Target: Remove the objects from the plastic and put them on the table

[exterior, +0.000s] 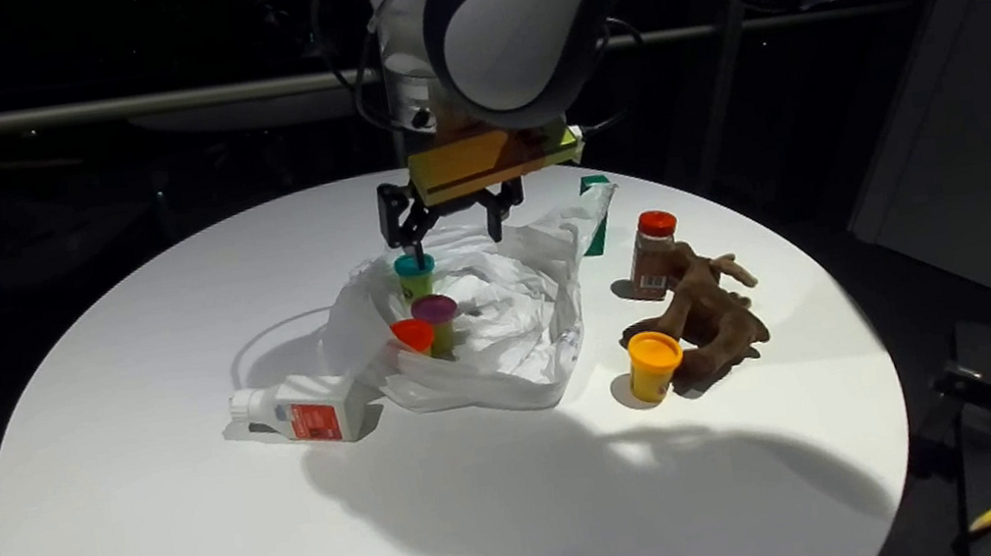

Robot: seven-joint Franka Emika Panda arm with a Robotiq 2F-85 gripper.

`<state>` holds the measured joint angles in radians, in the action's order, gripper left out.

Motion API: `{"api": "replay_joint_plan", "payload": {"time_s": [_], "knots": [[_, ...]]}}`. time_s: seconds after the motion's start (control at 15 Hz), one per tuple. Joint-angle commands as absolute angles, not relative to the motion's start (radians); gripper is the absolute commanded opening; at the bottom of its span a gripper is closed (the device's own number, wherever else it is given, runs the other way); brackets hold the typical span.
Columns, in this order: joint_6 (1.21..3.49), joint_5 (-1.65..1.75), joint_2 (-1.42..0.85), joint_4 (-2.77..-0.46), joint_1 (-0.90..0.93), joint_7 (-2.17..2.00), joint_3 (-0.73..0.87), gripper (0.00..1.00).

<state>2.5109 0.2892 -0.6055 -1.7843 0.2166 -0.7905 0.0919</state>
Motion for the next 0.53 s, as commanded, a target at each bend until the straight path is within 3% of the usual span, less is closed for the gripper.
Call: {"api": "replay_joint_plan", "payload": {"time_s": [0.0,0.47], "knots": [[2.487,0.254,-0.707,-1.63,0.197,-0.642,0.081,1.0],[2.506,0.146,-0.81,-1.506,0.164,-0.429,0.061,1.0]]}}
